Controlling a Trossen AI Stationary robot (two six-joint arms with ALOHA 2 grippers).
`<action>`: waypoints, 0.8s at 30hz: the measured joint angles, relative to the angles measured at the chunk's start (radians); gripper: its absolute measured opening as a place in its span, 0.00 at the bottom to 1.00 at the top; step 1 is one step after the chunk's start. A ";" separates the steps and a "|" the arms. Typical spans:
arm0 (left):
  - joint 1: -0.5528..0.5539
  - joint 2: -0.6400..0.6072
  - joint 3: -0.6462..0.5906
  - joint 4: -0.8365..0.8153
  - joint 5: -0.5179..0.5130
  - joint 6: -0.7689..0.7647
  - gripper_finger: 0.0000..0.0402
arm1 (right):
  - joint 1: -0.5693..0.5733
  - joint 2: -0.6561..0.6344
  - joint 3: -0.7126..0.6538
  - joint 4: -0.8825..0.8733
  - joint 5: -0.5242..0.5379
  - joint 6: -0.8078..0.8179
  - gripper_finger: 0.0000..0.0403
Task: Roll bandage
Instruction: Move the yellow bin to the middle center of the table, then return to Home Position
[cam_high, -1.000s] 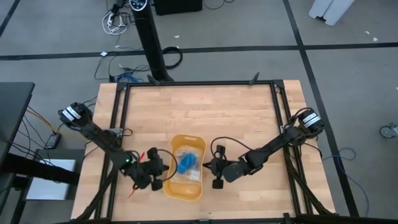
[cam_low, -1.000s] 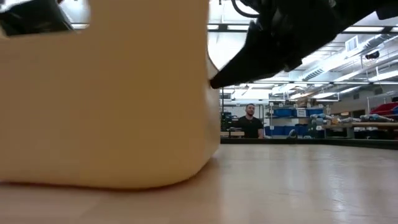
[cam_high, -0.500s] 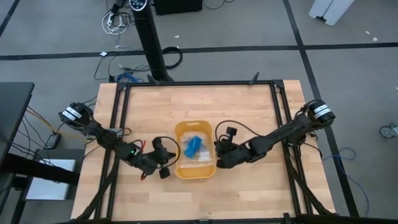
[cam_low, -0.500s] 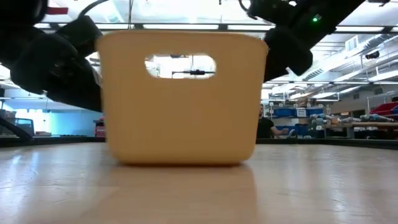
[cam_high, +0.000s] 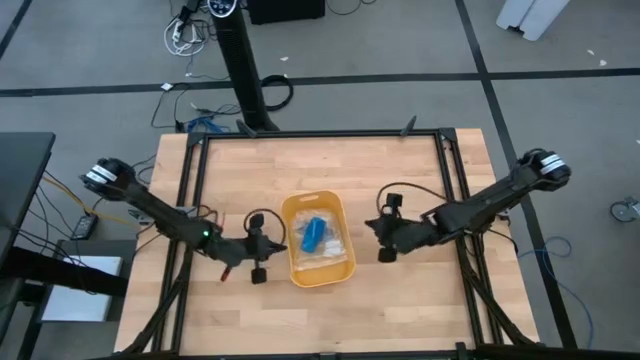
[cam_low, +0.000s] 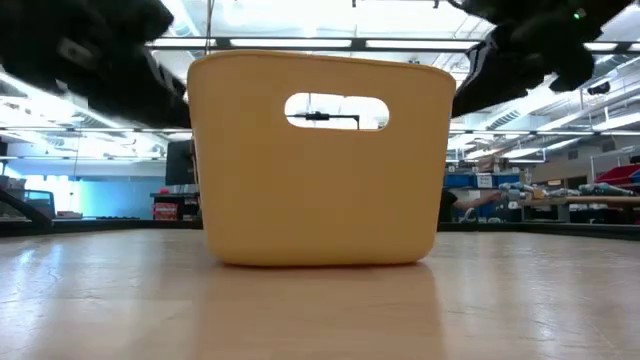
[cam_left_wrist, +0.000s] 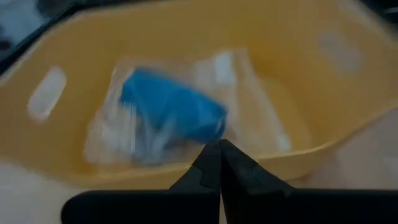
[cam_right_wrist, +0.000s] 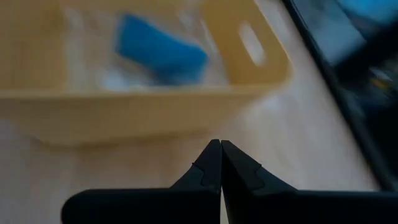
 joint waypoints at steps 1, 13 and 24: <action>0.005 -0.031 0.000 0.000 0.025 0.031 0.00 | -0.009 -0.035 -0.049 0.096 -0.048 -0.050 0.00; 0.184 -0.529 -0.101 -0.062 0.395 0.278 0.00 | -0.279 -0.390 -0.393 0.598 -0.577 -0.313 0.00; 0.139 -1.107 -0.165 -0.501 0.293 0.215 0.00 | -0.244 -0.841 -0.616 0.582 -0.520 -0.290 0.00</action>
